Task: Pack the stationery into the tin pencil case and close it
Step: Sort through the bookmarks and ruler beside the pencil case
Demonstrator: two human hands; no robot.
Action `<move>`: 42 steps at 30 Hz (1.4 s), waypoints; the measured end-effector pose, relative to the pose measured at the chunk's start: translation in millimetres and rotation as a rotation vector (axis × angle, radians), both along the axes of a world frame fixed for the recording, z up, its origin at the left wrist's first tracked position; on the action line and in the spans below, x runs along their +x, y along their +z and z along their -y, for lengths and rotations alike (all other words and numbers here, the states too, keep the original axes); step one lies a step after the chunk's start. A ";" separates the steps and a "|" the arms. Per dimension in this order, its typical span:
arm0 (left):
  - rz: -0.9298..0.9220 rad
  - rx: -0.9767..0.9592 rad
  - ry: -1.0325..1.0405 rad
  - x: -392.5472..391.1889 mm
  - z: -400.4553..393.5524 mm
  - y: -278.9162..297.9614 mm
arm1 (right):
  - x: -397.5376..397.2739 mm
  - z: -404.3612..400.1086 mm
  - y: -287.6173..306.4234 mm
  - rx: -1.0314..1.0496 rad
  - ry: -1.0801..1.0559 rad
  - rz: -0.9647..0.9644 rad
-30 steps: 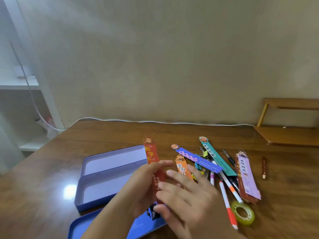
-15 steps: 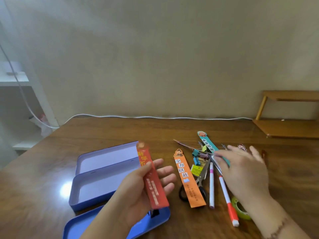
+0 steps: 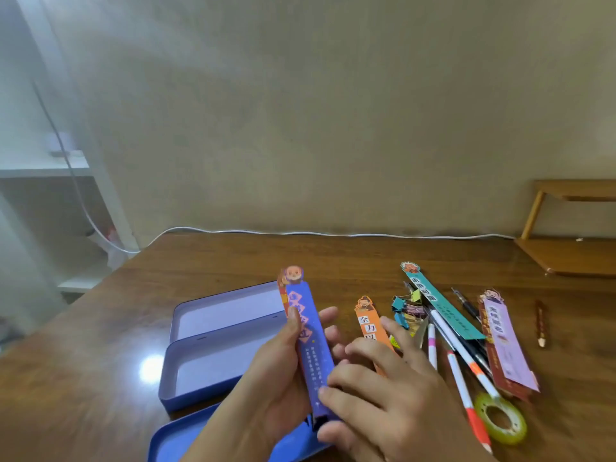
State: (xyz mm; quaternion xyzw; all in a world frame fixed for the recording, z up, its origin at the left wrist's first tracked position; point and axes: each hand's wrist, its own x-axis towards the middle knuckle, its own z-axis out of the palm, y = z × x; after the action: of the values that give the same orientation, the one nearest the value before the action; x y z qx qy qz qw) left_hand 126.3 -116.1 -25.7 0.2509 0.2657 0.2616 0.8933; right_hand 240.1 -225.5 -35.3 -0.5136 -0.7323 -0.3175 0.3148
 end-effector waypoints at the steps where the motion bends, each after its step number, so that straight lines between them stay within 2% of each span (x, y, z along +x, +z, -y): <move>1: 0.002 -0.006 0.002 0.5 -0.1 -0.8 | -0.2 -1.0 -0.9 -0.029 0.012 0.000; 10: 0.094 -0.066 -0.018 9.1 15.2 -5.2 | 1.6 -0.8 -3.3 -0.019 0.047 -0.128; 12: 0.121 -0.053 0.000 9.1 14.8 -3.6 | 10.8 4.8 0.3 -0.064 0.073 -0.278; 13: 0.139 -0.038 0.013 8.0 13.5 -3.0 | 16.3 8.5 3.4 -0.080 0.033 -0.388; 15: 0.170 -0.010 0.023 4.2 10.0 -2.4 | 26.9 12.8 11.3 -0.179 -0.240 -0.503; 17: 0.176 0.006 0.008 1.3 7.7 -2.6 | 33.5 12.0 11.3 -0.432 -0.573 -0.467; 18: 0.170 0.016 -0.003 0.8 6.9 -2.8 | 34.9 11.5 7.7 -0.519 -0.653 -0.455; 20: 0.146 0.034 -0.023 1.6 6.1 -3.9 | 34.8 8.5 1.3 -0.622 -0.711 -0.442; 23: 0.108 0.068 -0.024 2.2 4.6 -5.8 | 33.5 4.0 -1.2 -0.660 -0.744 -0.411; 27: 0.087 0.095 -0.011 1.3 2.4 -6.6 | 33.6 3.4 -0.4 -0.675 -0.710 -0.467; 31: 0.055 0.107 -0.043 1.6 3.1 -6.4 | 42.3 3.4 5.5 -0.726 -0.657 -0.737; 33: 0.030 0.115 -0.057 2.2 3.7 -6.5 | 48.7 5.1 8.9 -0.596 -0.529 -0.969; 36: 0.003 0.136 -0.084 4.6 8.0 -8.4 | 44.8 7.7 16.6 -0.262 -0.208 -1.307; 38: -0.008 0.150 -0.148 8.1 13.8 -9.9 | 32.9 6.2 16.5 -0.254 0.010 -1.461; 40: -0.061 0.157 -0.220 12.4 19.1 -11.4 | 19.6 3.7 11.5 -0.344 0.064 -1.433; 42: -0.065 0.114 -0.249 14.4 22.0 -10.4 | 12.2 1.9 4.0 -0.376 -0.011 -1.298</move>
State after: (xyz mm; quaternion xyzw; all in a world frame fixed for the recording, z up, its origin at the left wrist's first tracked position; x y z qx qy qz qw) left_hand 140.7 -138.2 -36.1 0.3406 0.2458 0.1554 0.8941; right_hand 252.3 -227.4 -31.3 -0.6501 -0.4348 0.1868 0.5945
